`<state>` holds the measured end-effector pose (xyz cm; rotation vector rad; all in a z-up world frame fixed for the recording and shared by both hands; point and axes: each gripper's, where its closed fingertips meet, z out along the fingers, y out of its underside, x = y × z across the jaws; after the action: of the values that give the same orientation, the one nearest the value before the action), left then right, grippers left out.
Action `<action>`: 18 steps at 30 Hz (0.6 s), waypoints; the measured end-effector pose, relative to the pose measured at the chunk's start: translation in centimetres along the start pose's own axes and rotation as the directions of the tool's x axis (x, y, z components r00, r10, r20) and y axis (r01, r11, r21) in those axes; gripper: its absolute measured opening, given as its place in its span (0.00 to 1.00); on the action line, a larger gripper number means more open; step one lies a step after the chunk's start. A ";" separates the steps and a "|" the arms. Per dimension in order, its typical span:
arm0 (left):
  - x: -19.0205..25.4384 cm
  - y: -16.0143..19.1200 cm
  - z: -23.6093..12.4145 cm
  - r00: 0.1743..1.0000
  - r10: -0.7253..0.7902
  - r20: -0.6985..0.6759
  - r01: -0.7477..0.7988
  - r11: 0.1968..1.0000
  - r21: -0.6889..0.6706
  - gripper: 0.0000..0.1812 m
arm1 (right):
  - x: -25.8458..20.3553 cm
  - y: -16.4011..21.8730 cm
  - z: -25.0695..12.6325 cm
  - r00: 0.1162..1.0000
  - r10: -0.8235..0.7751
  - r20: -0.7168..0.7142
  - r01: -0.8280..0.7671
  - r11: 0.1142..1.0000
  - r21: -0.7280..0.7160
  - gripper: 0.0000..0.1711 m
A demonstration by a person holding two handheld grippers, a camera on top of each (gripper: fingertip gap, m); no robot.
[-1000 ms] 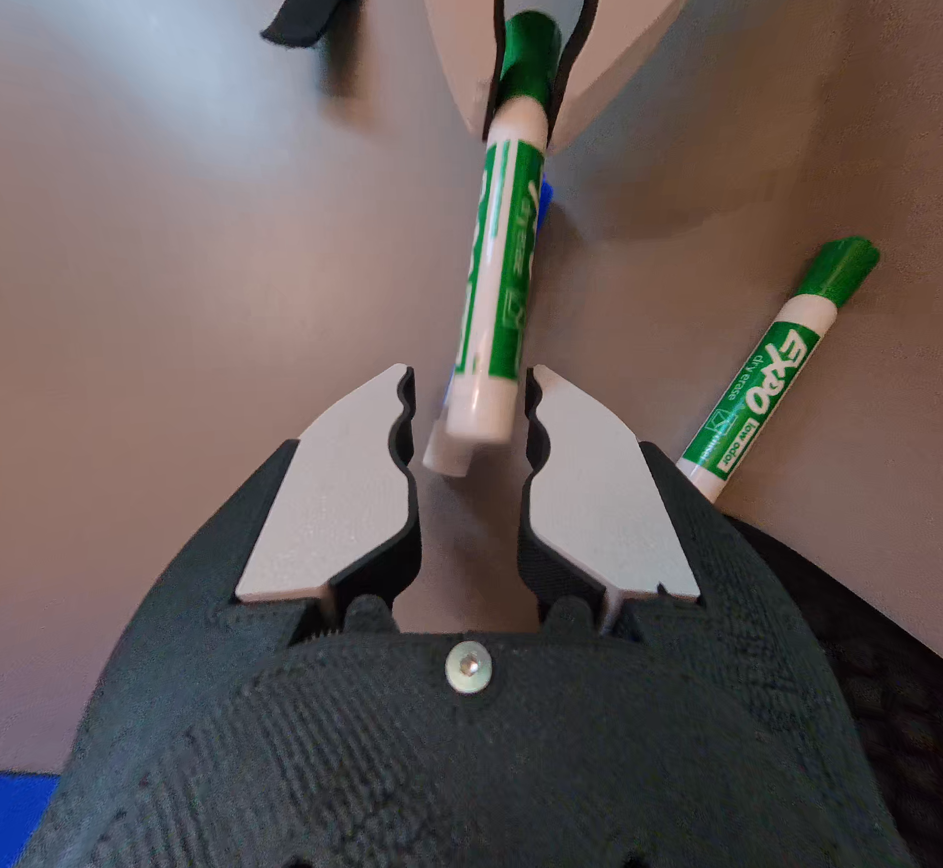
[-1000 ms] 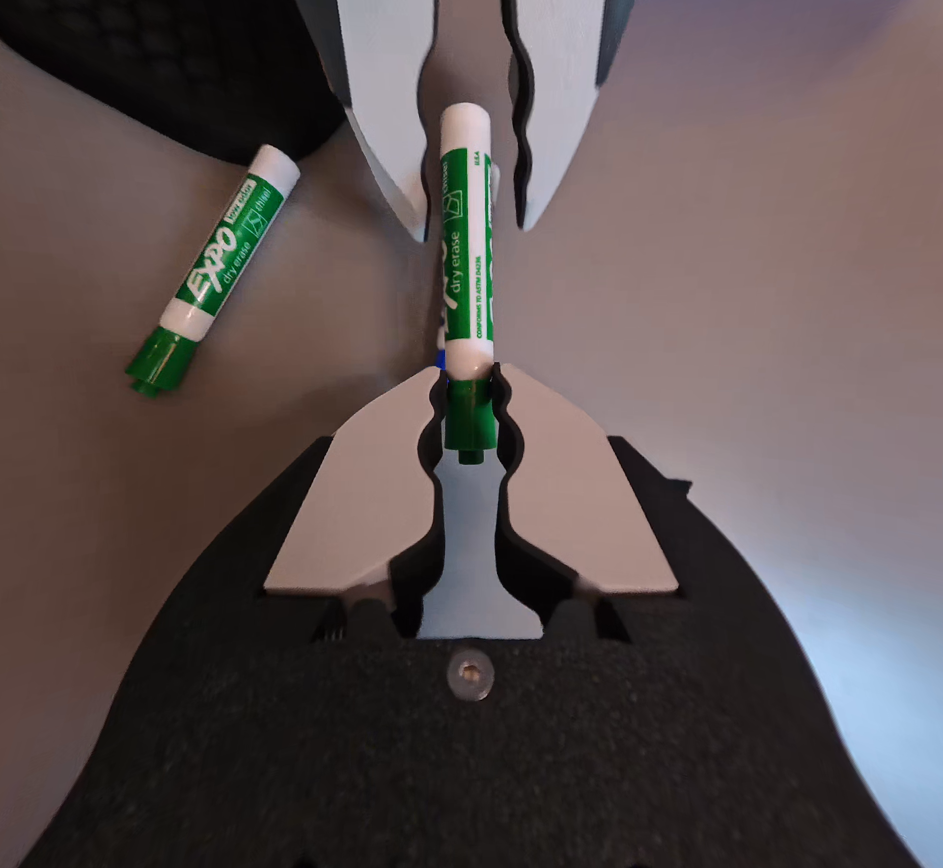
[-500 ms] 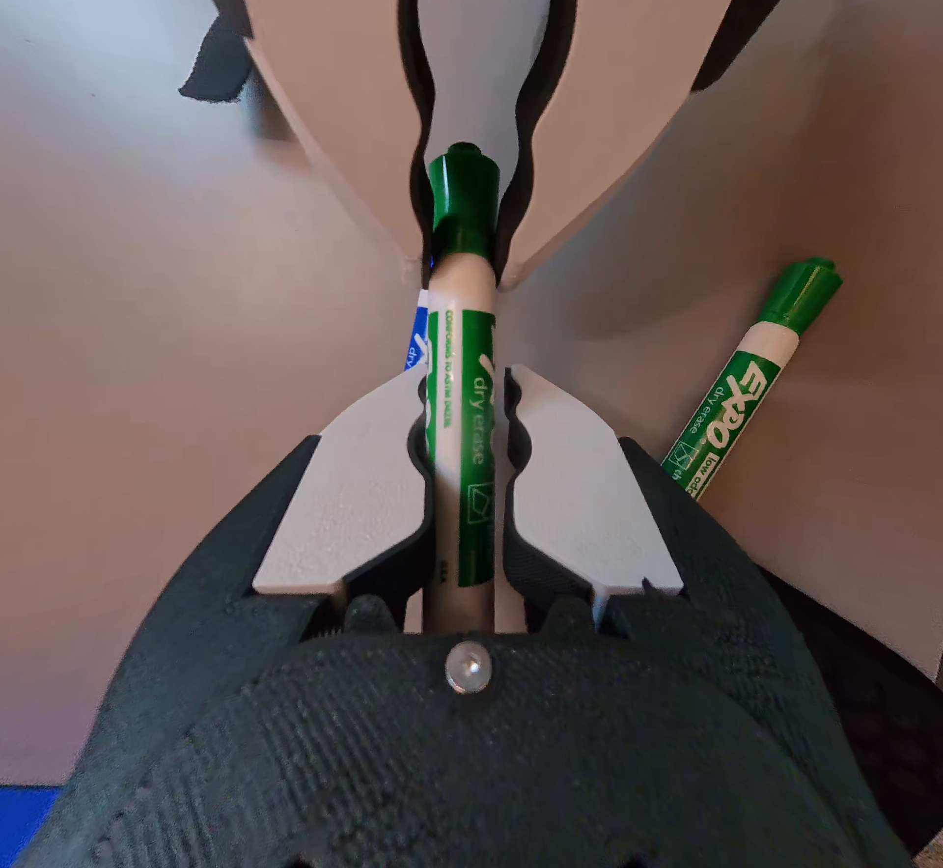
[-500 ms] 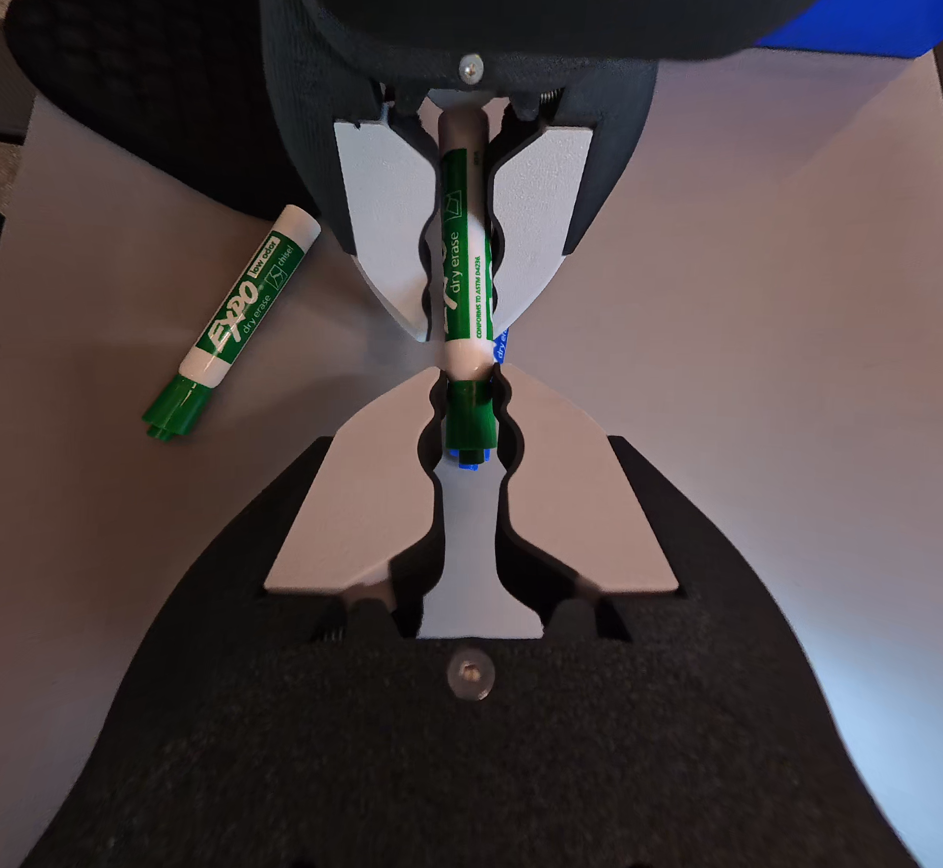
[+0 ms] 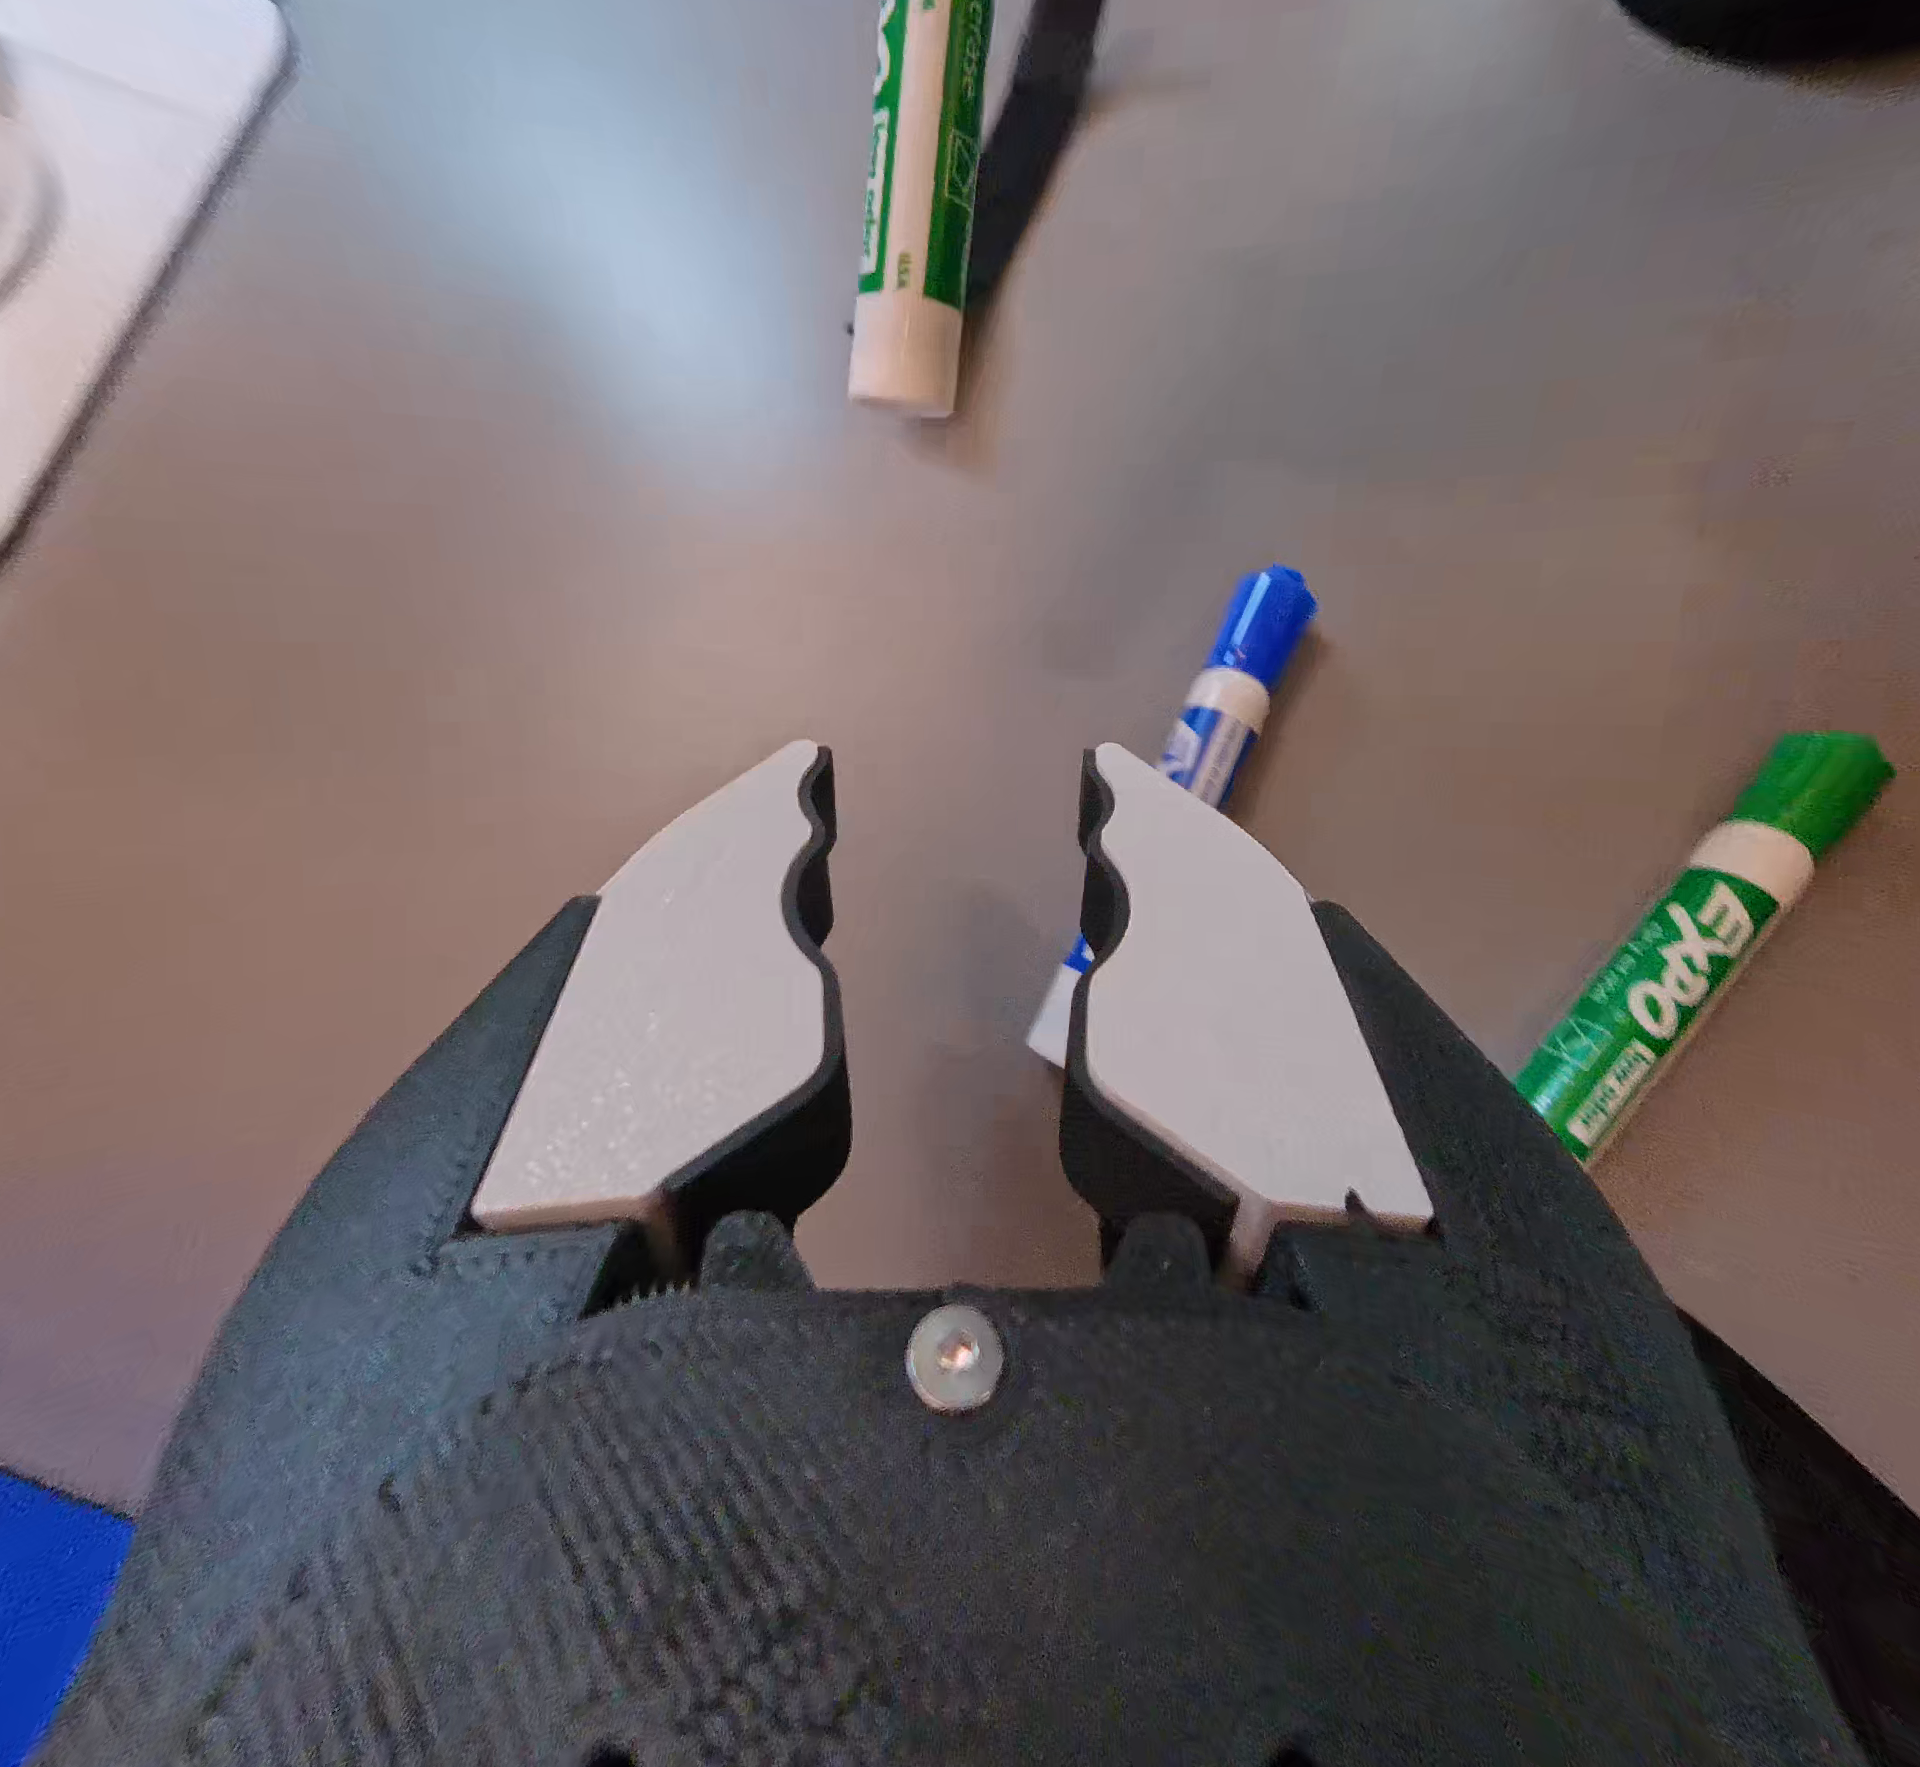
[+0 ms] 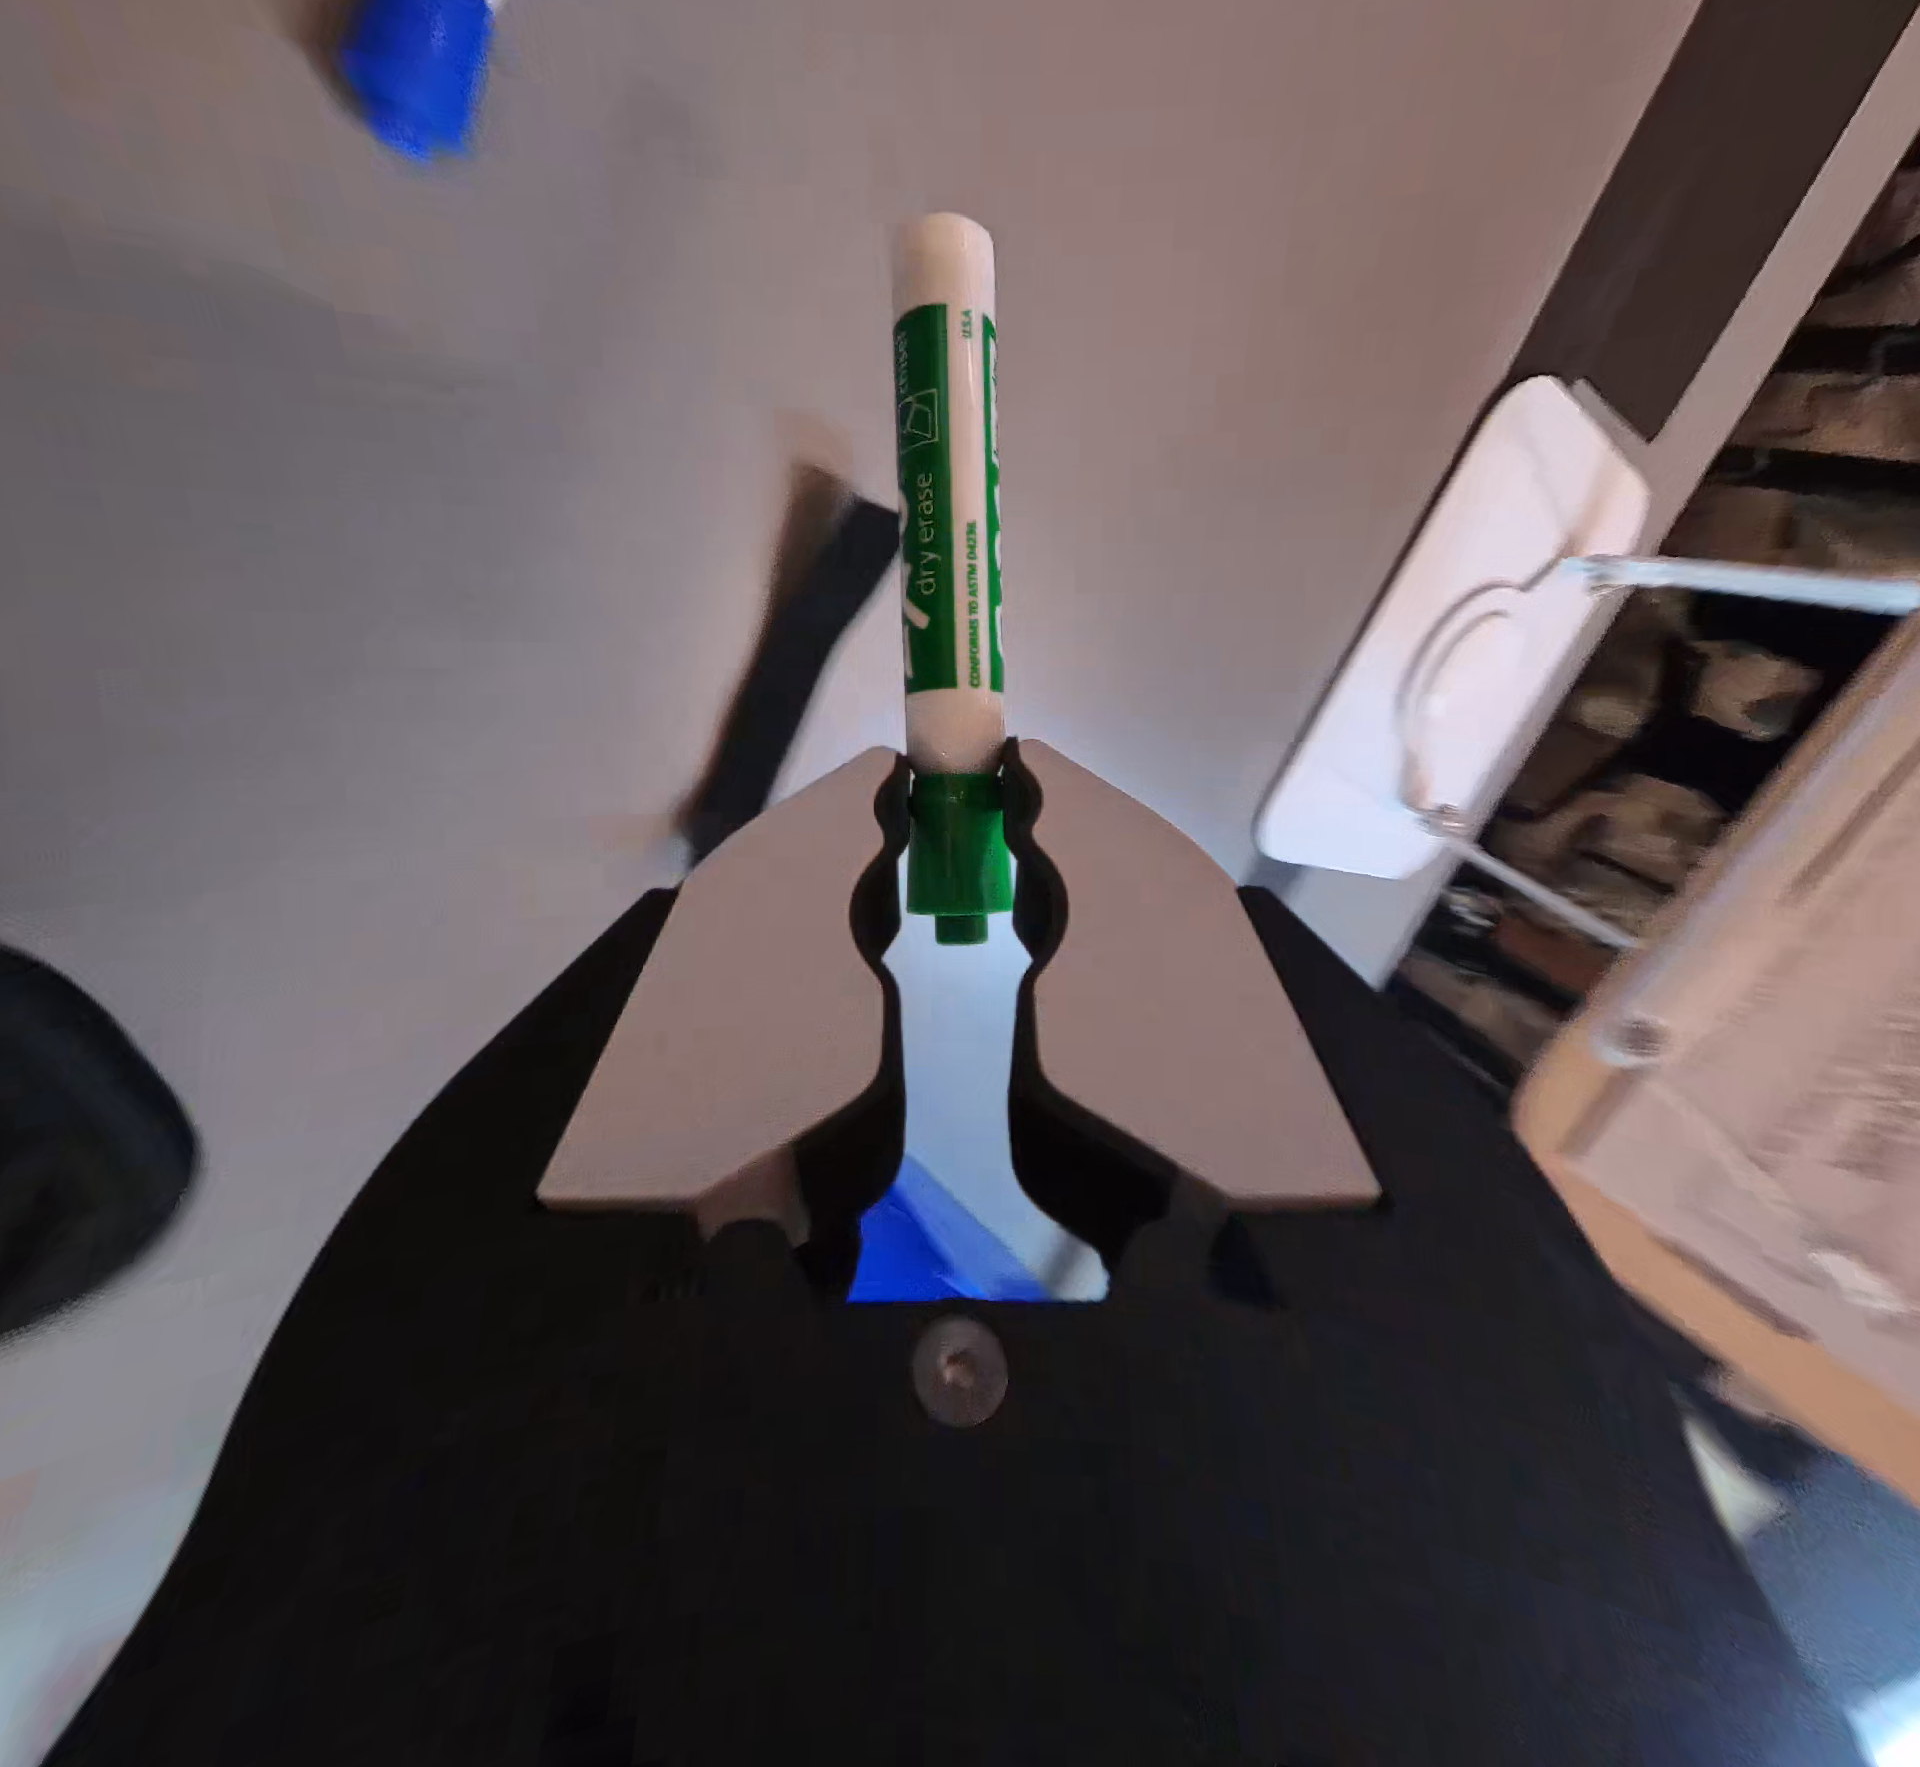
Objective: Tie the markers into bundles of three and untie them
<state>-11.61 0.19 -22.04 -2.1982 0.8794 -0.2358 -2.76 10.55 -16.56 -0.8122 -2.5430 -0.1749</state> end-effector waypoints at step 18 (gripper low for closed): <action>-3.9 -0.2 -1.4 0.975 -0.197 0.102 0.159 0.941 0.299 0.23 | 4.7 -6.1 4.4 0.366 -0.929 0.058 0.836 0.300 -0.460 0.10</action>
<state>-15.01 2.05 -20.59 -1.9928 0.5360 -0.2852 -11.37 9.09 -18.11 0.6549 -2.4266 -1.1441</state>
